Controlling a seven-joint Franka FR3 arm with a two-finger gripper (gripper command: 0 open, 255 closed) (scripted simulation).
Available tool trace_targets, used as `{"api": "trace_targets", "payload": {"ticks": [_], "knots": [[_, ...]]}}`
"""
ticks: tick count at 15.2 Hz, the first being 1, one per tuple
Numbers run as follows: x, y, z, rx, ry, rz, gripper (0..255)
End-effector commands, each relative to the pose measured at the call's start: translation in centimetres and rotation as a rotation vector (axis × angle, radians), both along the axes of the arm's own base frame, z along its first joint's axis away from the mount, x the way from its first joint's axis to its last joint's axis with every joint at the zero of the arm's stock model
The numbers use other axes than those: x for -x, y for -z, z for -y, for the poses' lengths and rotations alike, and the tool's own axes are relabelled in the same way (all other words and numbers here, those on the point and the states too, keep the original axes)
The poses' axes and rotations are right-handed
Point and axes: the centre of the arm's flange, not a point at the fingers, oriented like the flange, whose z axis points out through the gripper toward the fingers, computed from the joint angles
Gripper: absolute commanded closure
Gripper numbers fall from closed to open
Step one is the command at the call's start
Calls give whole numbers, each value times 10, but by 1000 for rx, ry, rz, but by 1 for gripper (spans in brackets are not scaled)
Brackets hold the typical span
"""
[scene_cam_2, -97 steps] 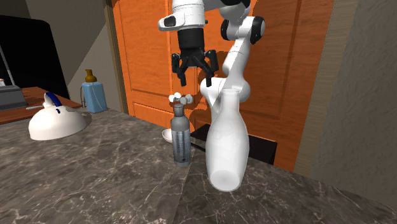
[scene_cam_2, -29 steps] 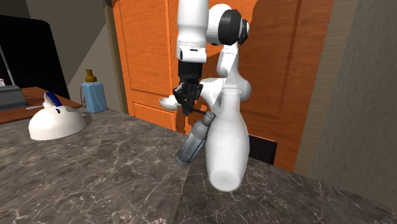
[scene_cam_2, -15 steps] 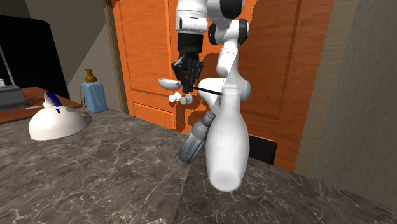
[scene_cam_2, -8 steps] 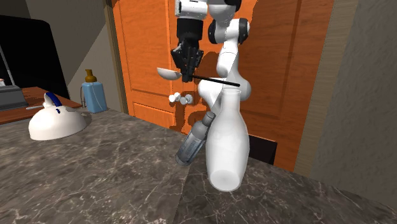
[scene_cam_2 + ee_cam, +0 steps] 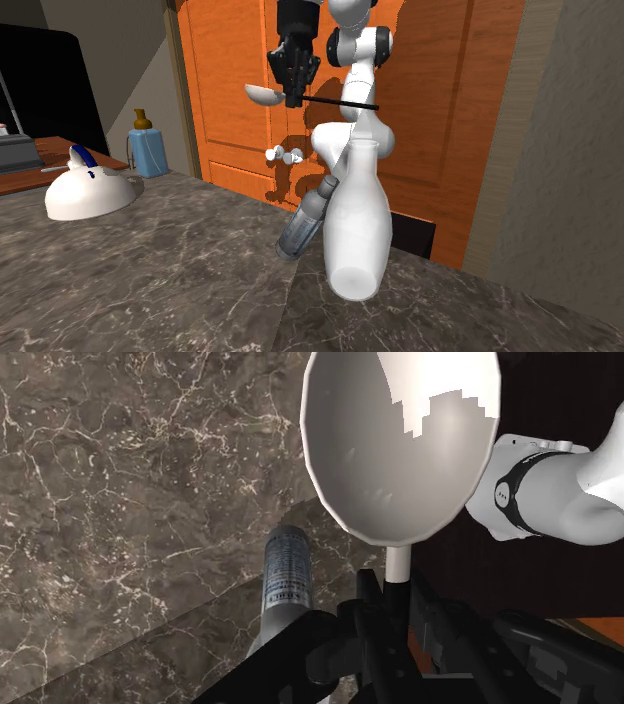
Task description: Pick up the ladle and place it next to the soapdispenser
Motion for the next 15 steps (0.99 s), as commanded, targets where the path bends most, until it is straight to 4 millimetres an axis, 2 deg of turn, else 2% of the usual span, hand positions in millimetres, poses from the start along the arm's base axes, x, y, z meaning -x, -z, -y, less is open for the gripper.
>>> {"api": "trace_targets", "payload": {"ticks": [1, 5, 15], "knots": [[-1, -11, 0, 0, 0, 0, 255], [-1, -31, 0, 0, 0, 0, 255], [9, -31, 132, 0, 0, 0, 255]]}}
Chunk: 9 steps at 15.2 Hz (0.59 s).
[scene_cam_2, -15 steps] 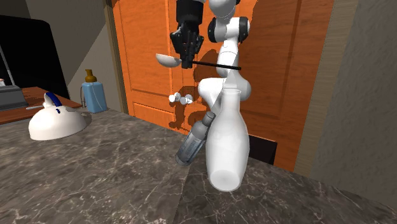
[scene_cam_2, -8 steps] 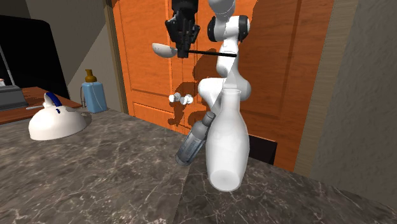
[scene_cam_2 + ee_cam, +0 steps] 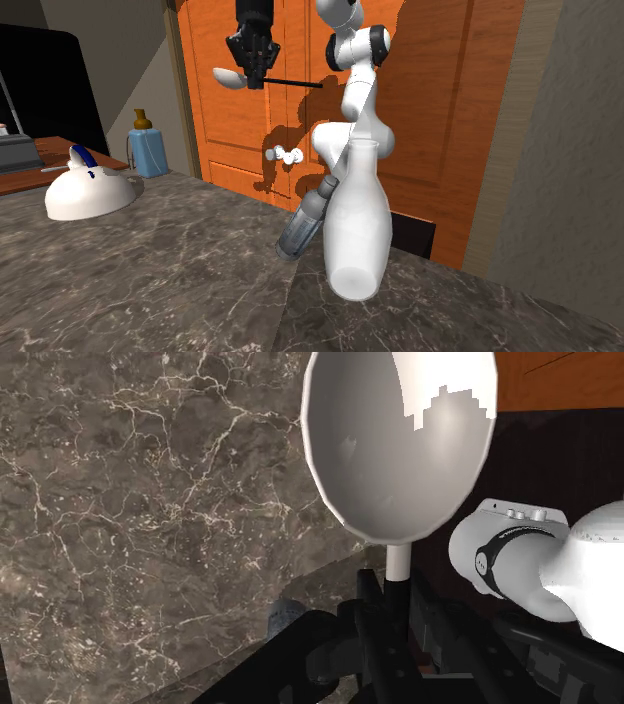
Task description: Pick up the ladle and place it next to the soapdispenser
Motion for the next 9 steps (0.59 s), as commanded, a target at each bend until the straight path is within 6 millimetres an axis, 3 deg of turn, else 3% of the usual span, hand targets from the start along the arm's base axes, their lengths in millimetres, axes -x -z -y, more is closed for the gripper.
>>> {"api": "trace_targets", "payload": {"ticks": [1, 9], "knots": [[2, 3, 29, 1, -1, 0, 255], [9, 3, 135, 1, -1, 0, 255]]}}
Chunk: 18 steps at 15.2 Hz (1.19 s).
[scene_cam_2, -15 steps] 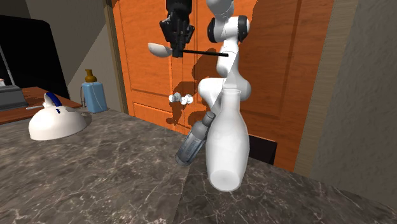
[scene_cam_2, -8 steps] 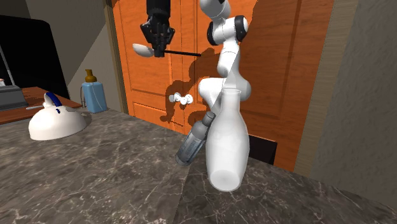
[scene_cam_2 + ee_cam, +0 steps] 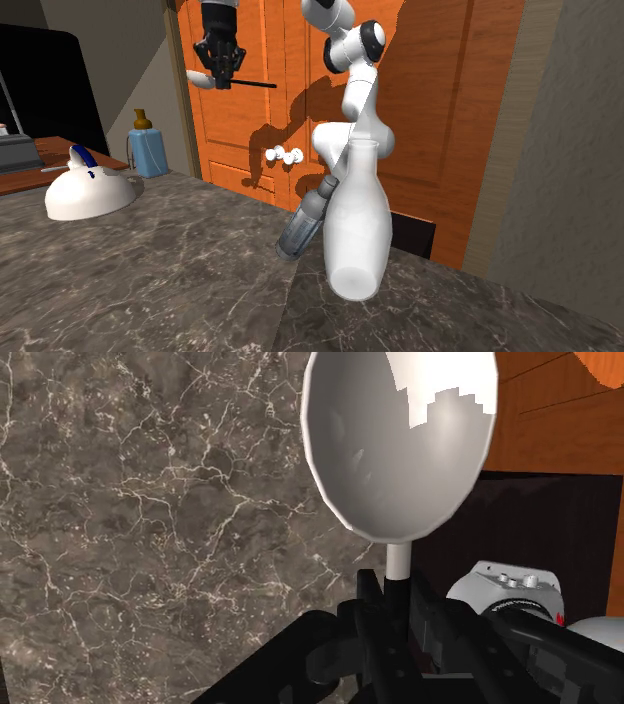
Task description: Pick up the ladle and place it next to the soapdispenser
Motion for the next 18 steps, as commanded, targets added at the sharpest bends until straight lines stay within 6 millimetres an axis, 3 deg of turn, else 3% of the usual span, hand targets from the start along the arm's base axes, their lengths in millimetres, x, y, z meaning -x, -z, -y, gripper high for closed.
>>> {"api": "trace_targets", "payload": {"ticks": [1, 18], "knots": [[6, 2, 28, 0, -1, 0, 255], [22, 2, 251, 0, -1, 0, 255]]}}
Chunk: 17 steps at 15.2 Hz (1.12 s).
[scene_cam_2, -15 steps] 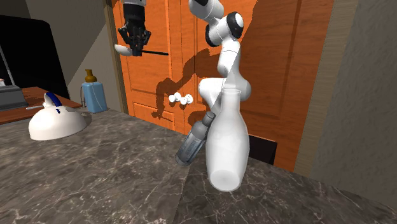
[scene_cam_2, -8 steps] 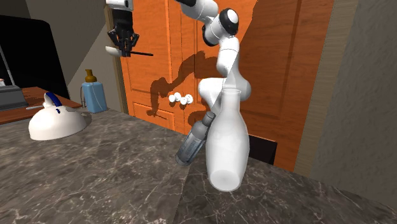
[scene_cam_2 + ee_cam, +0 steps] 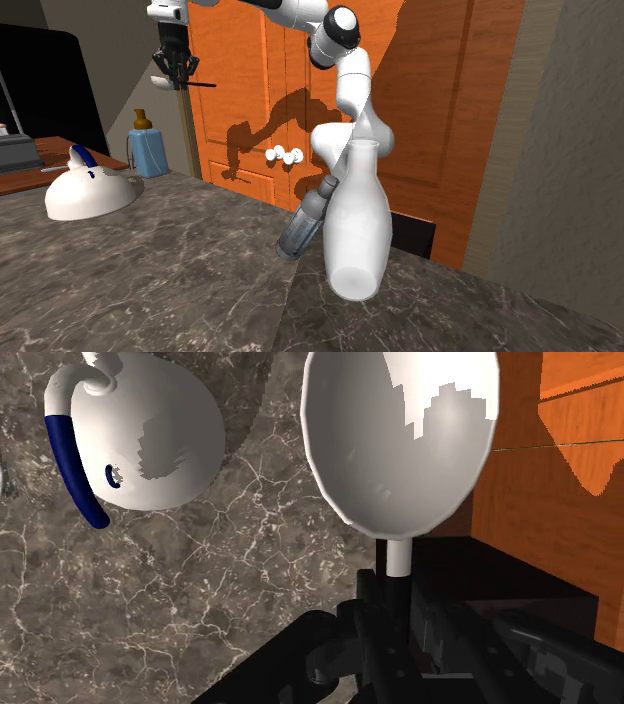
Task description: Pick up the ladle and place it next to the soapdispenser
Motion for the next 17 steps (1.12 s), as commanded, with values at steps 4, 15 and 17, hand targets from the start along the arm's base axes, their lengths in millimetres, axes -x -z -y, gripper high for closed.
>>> {"api": "trace_targets", "payload": {"ticks": [4, 15, 17], "knots": [[4, 2, 41, 4, -1, 0, 255], [4, 60, 41, 4, -1, 0, 255], [4, 71, 41, 4, -1, 0, 255]]}}
